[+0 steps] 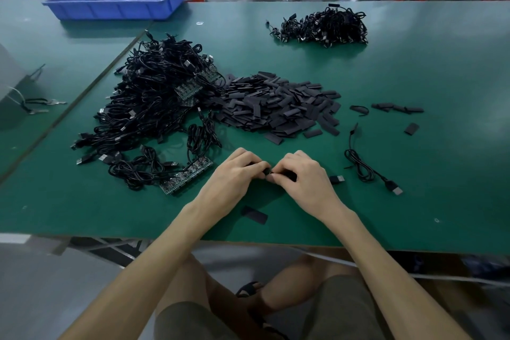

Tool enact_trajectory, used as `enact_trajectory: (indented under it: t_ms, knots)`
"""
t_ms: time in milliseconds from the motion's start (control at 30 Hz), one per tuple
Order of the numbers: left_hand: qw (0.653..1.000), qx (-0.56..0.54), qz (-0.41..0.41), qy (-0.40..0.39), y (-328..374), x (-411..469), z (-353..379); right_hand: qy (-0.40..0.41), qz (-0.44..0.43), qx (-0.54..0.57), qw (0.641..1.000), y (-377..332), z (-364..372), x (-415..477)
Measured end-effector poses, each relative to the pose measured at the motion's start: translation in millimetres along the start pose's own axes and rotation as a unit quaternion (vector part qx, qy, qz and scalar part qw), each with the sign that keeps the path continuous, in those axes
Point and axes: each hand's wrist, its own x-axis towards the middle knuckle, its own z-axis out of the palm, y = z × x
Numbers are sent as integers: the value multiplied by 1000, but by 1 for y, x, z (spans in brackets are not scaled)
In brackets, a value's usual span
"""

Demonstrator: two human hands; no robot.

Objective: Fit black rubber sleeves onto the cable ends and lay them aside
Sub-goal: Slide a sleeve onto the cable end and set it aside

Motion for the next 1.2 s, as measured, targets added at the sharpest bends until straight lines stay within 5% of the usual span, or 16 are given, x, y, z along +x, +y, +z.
enact_trajectory:
  t_ms: [667, 1200]
  knots:
    - [998, 34, -41, 21, 4, -1, 0, 9, -42, -62, 997, -4, -1, -2]
    - [999, 30, -28, 0, 6, 3, -1, -6, 30, 1, 1000, 1, -1, -2]
